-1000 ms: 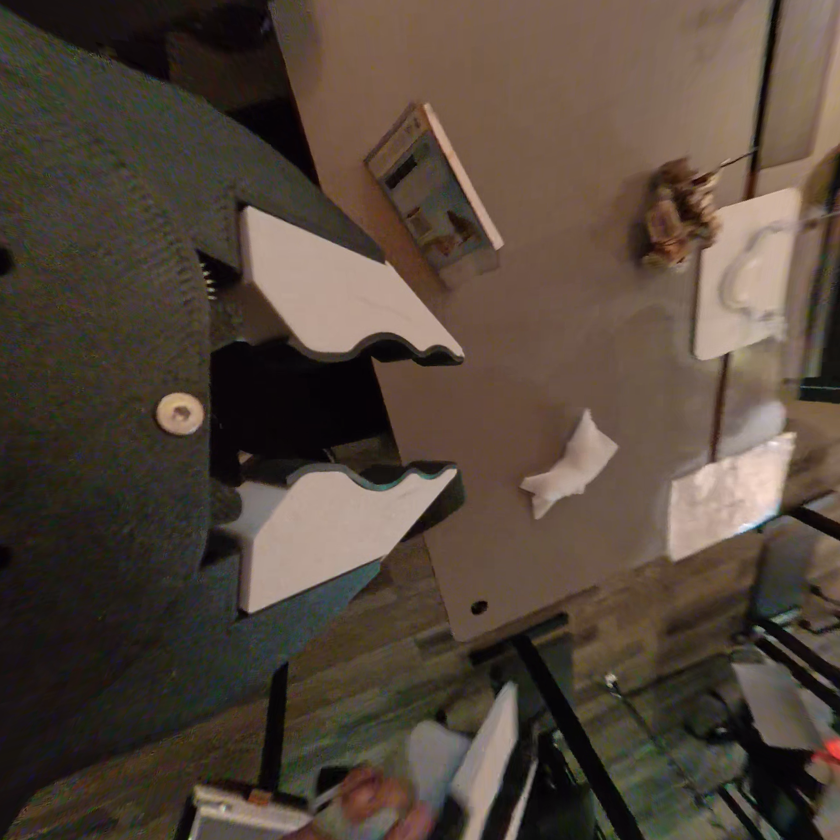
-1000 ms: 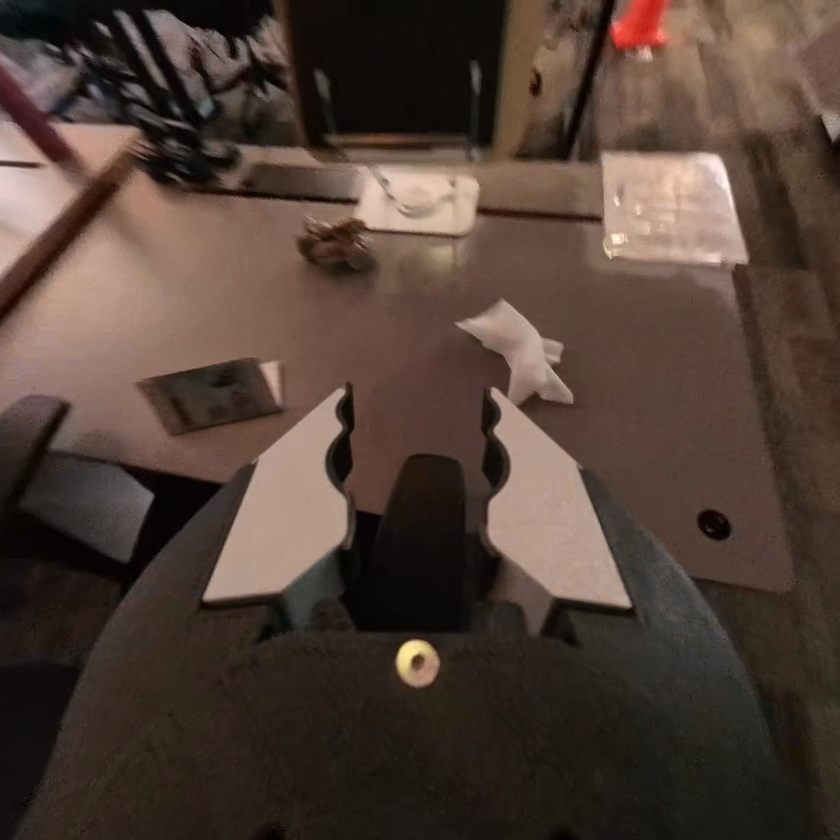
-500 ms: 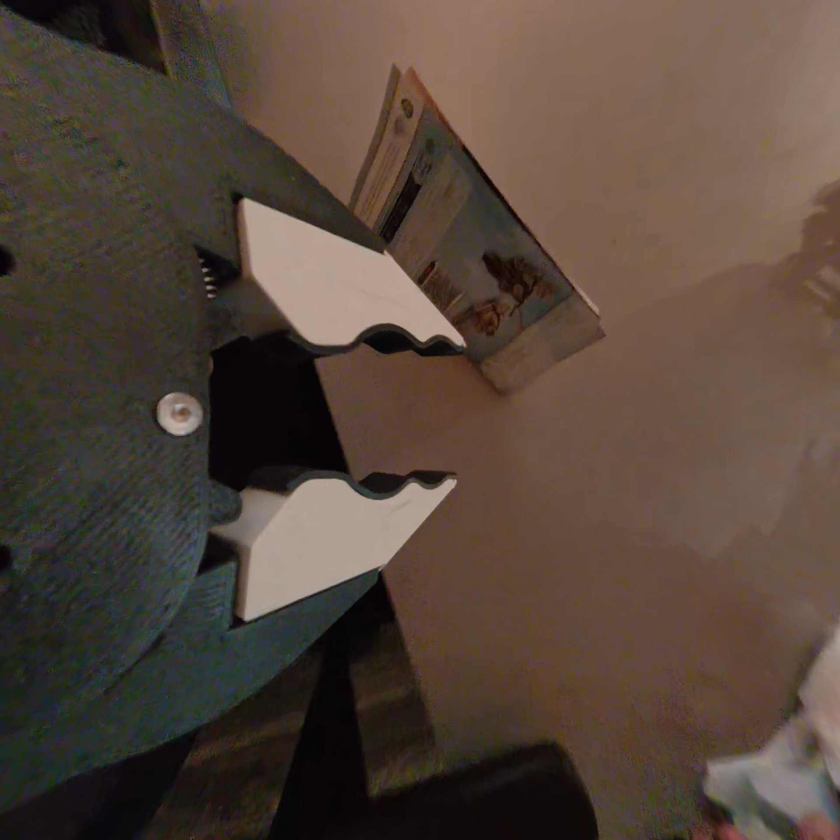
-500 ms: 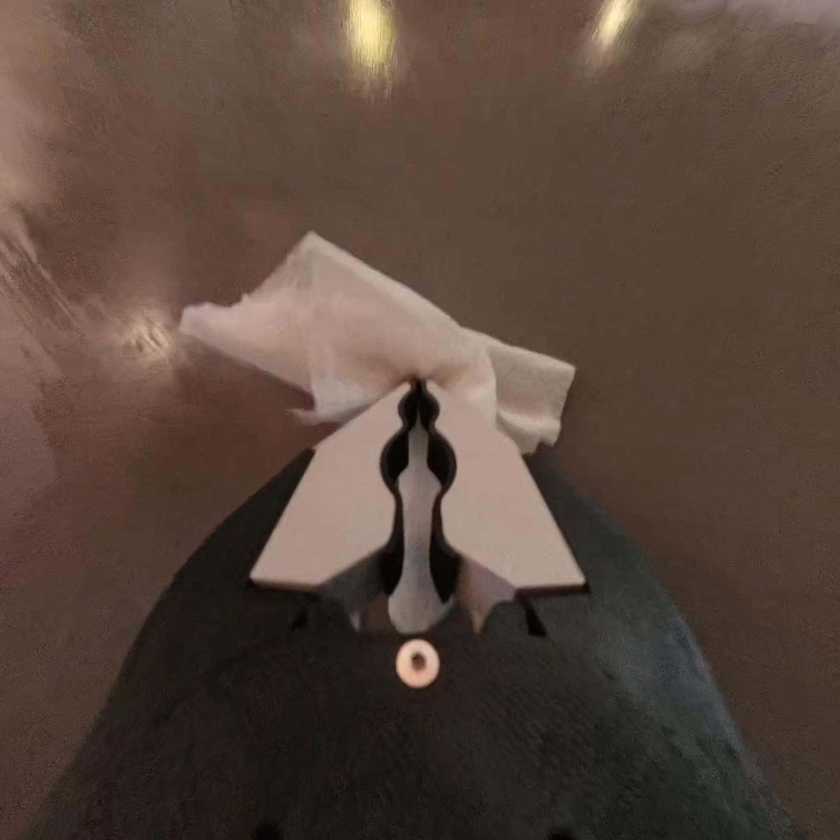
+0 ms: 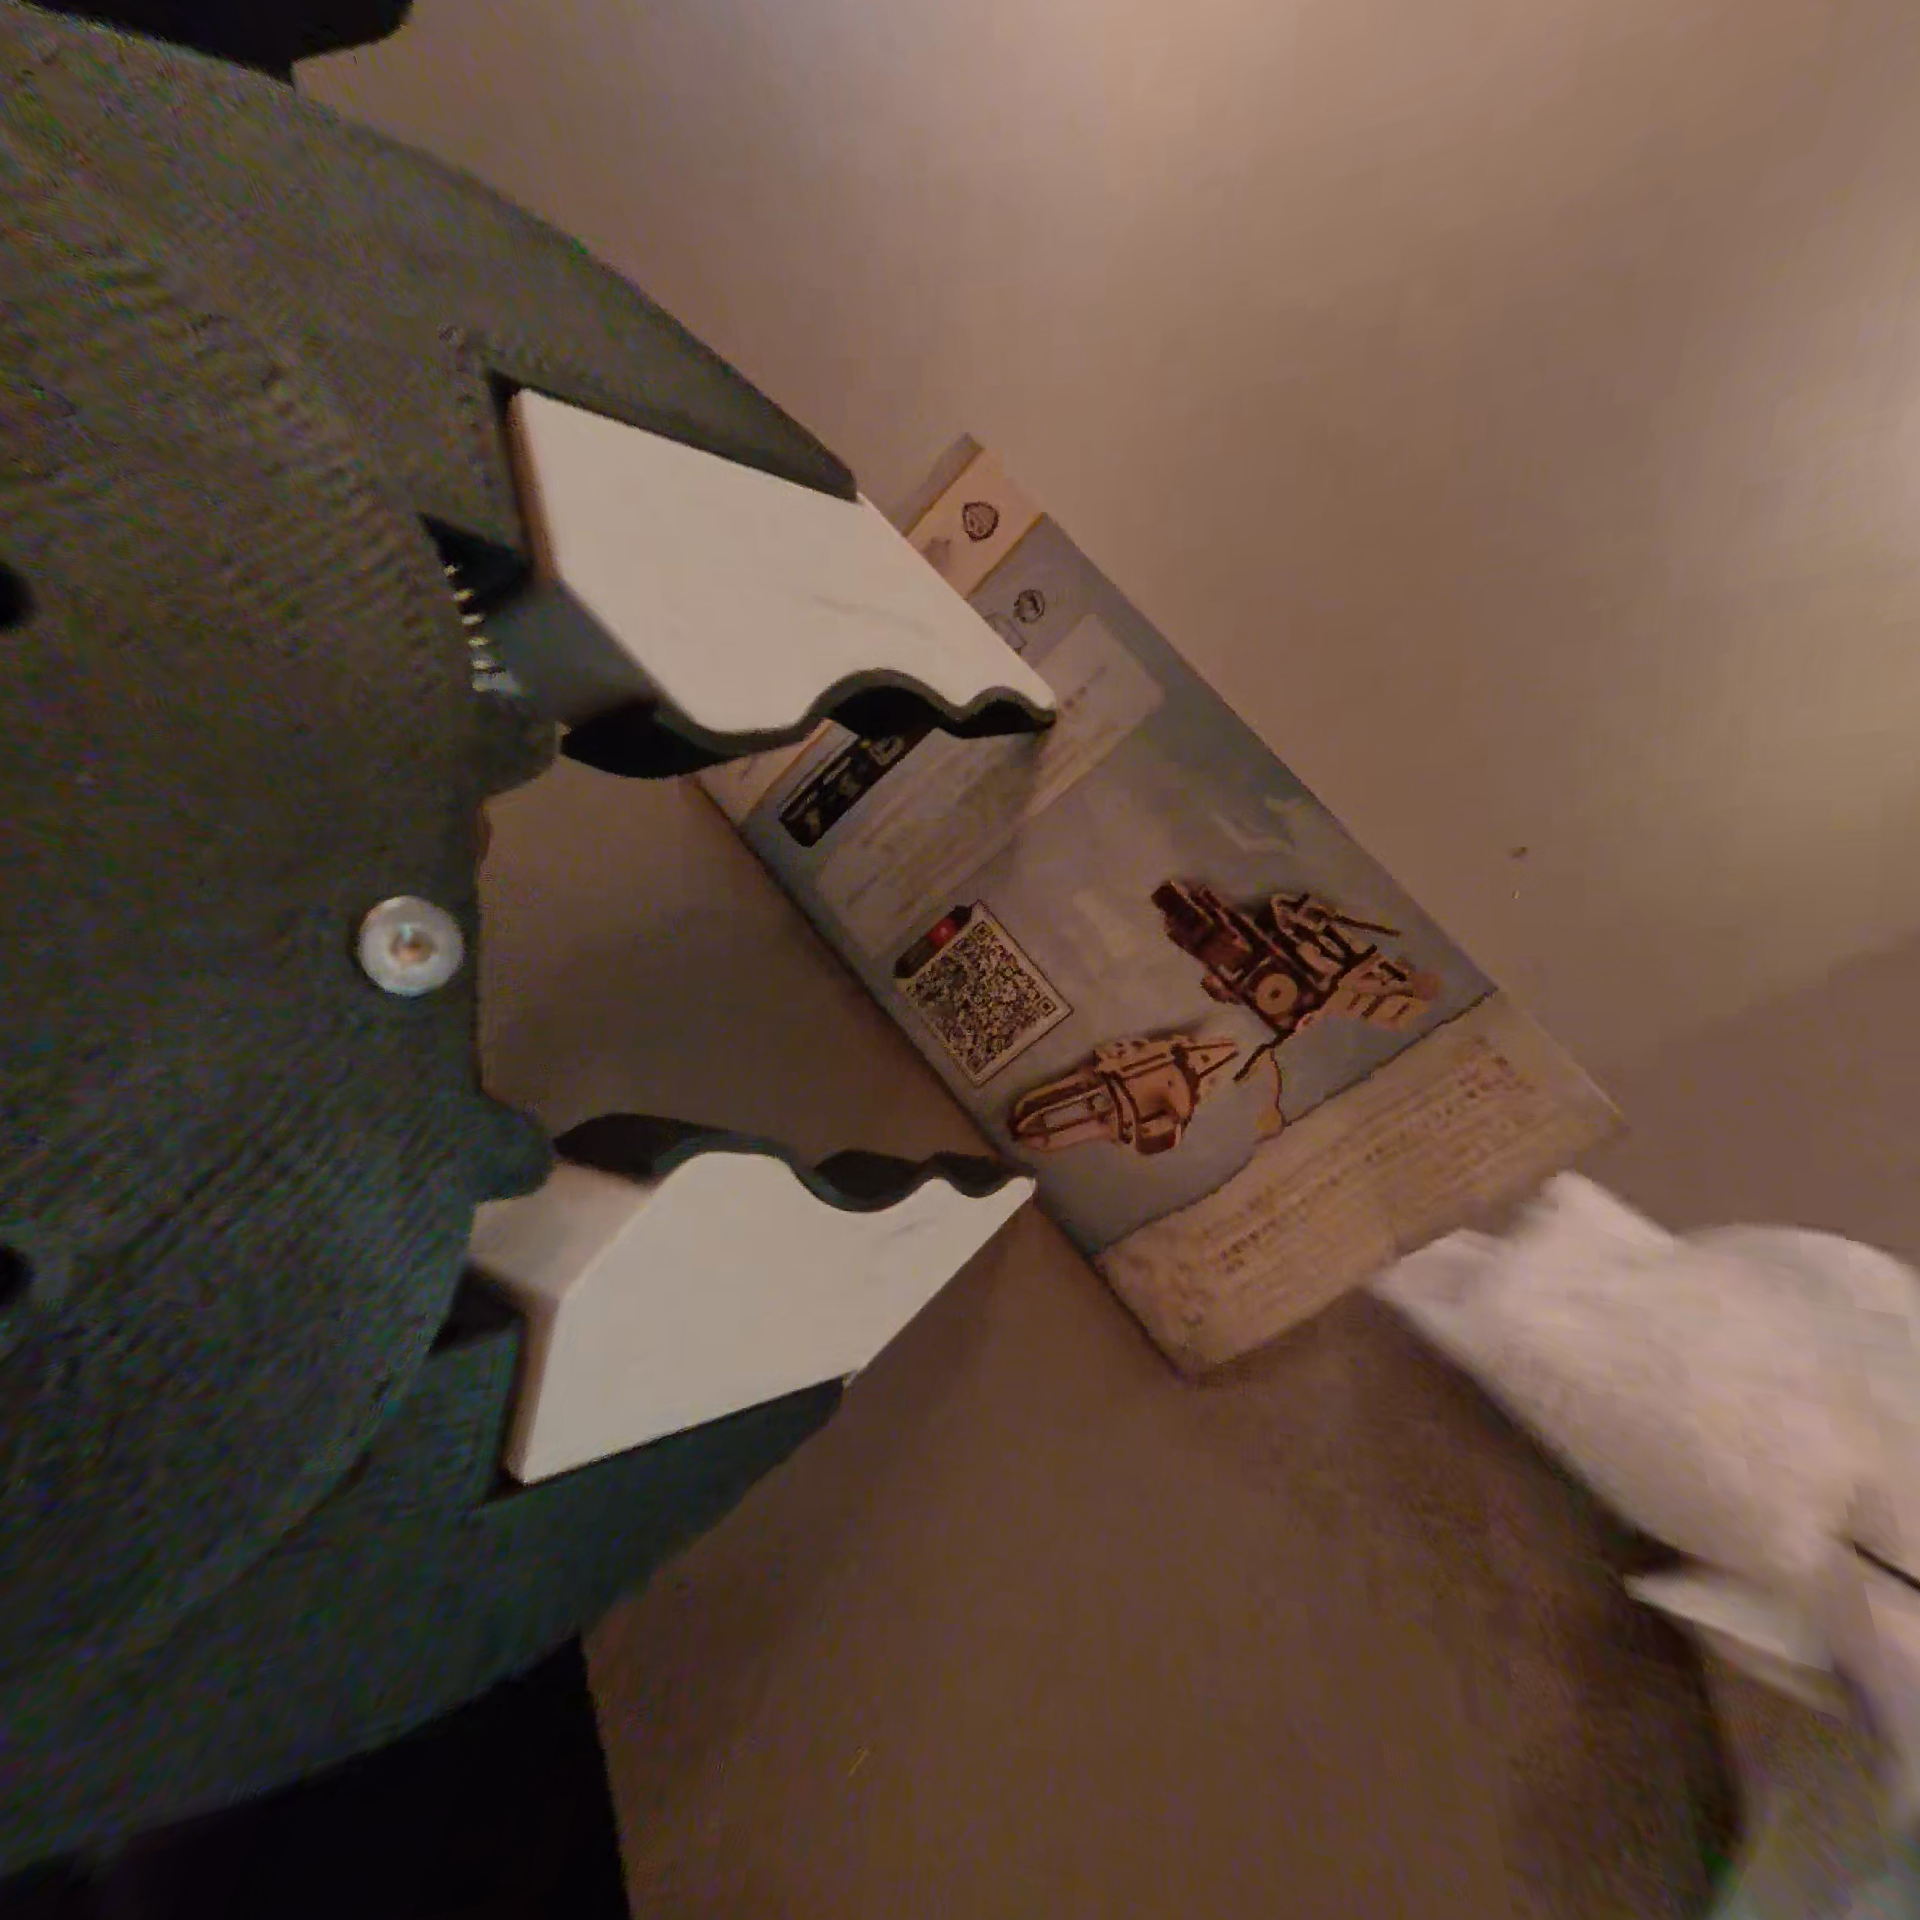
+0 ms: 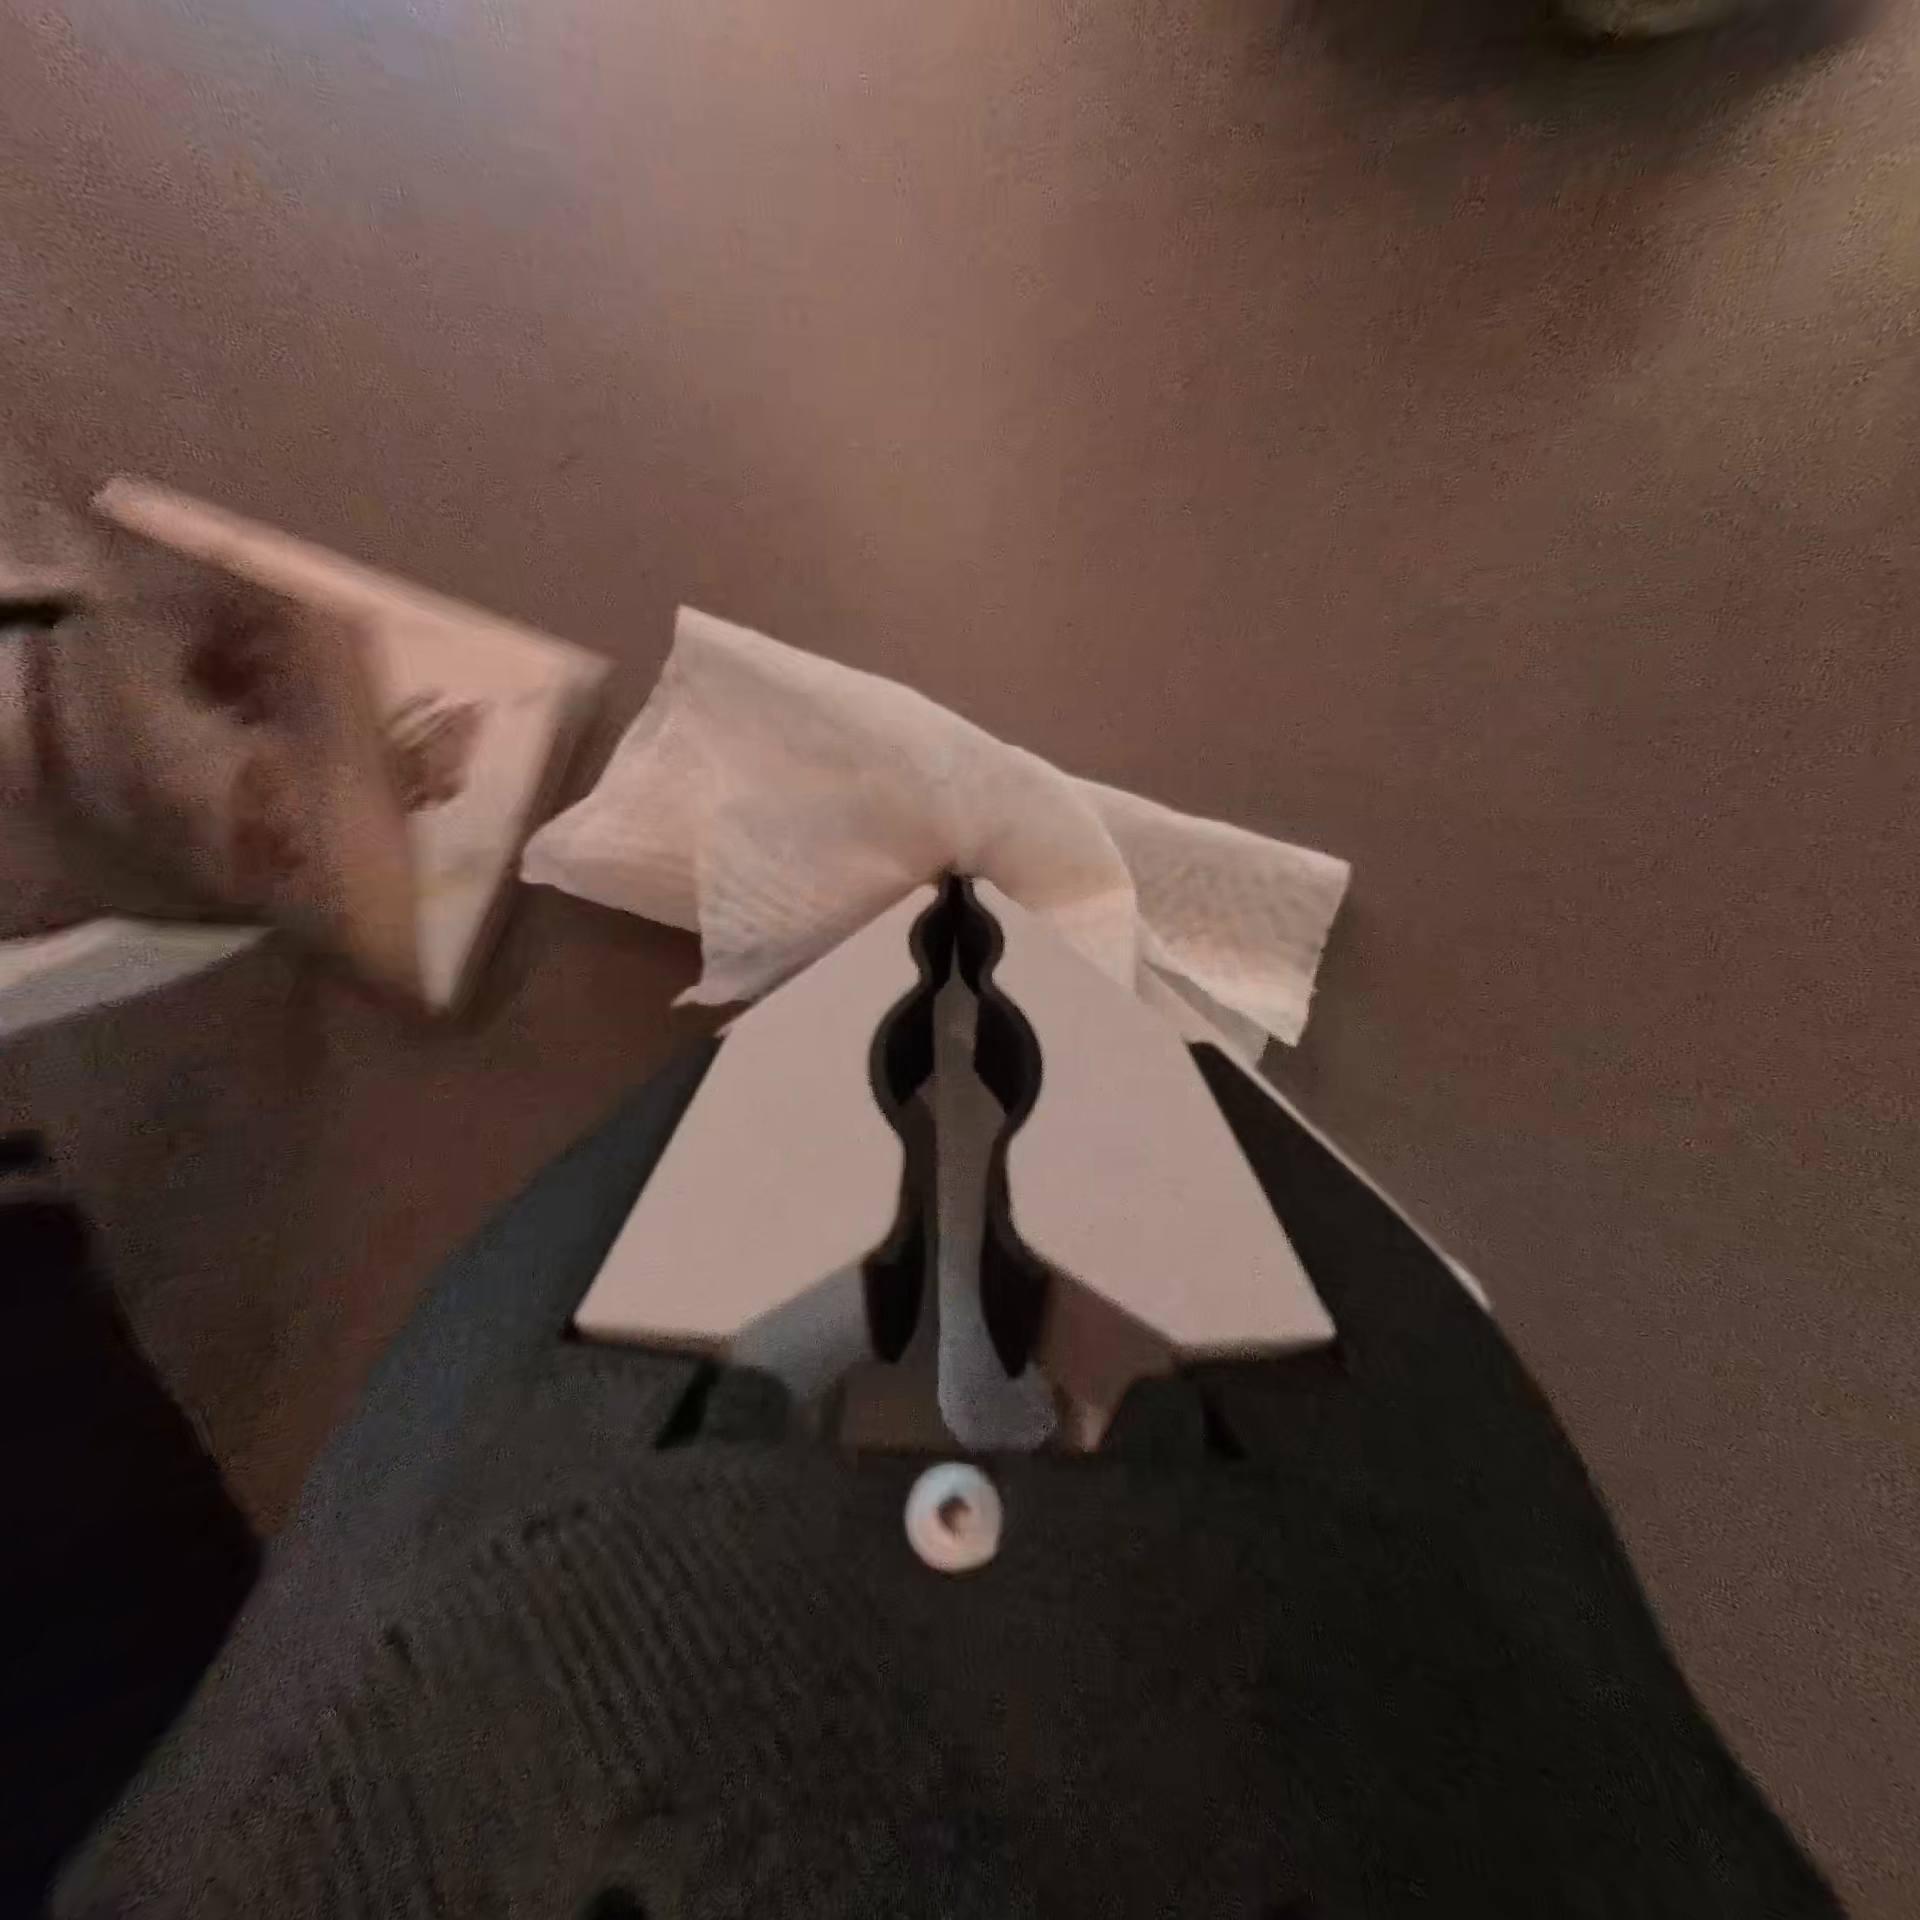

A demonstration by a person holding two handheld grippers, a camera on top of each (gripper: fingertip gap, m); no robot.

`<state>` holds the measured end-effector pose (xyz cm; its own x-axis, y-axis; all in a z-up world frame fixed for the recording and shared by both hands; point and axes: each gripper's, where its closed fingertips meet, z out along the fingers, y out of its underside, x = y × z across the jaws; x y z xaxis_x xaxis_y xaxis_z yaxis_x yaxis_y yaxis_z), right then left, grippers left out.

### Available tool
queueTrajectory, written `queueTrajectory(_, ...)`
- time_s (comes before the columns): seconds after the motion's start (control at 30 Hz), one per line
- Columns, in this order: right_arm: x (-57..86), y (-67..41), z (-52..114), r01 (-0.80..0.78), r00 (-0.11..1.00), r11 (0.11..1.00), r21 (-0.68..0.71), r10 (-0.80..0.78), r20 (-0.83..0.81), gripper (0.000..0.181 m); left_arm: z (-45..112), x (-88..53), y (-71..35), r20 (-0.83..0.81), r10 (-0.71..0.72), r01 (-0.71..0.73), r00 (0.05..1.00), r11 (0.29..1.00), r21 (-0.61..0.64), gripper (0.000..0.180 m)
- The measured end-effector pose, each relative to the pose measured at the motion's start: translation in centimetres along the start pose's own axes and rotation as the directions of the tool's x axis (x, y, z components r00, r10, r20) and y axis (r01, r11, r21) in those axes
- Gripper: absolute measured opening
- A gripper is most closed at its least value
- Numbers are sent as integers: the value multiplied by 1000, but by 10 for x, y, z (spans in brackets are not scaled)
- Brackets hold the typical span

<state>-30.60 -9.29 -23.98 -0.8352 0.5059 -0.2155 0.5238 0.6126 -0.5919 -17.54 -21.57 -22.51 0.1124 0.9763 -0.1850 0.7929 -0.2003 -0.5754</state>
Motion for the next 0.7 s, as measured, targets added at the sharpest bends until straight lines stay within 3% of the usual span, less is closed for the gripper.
queueTrajectory(0.07,-7,16,-11,176,982,983,-55,-180,-63,0,7,2,-2,6,56,-56,998,998,2,77)
queueTrajectory(0.1,3,26,-20,190,976,980,-66,-195,-98,0,10,3,-4,5,77,-77,997,997,12,78)
queueTrajectory(0.2,70,58,-62,-55,980,998,-27,49,-192,0,13,8,-9,-29,89,-88,996,996,35,75)
queueTrajectory(0.3,146,84,-103,-297,894,953,62,300,-332,0,16,11,-7,-82,66,-63,995,998,31,71)
queueTrajectory(0.4,169,75,-103,-393,823,911,127,410,-393,0,17,10,-4,-116,32,-31,993,999,12,73)
queueTrajectory(0.47,148,45,-75,-306,858,943,128,331,-392,0,20,1,-3,-99,-26,26,995,1000,2,65)
queueTrajectory(0.57,49,-1,-13,-123,971,990,69,135,-198,0,27,-32,-6,13,-39,39,999,999,14,37)
queueTrajectory(0.7,-107,20,12,149,985,988,-40,-145,95,0,47,-81,-20,88,-13,13,996,1000,-3,33)
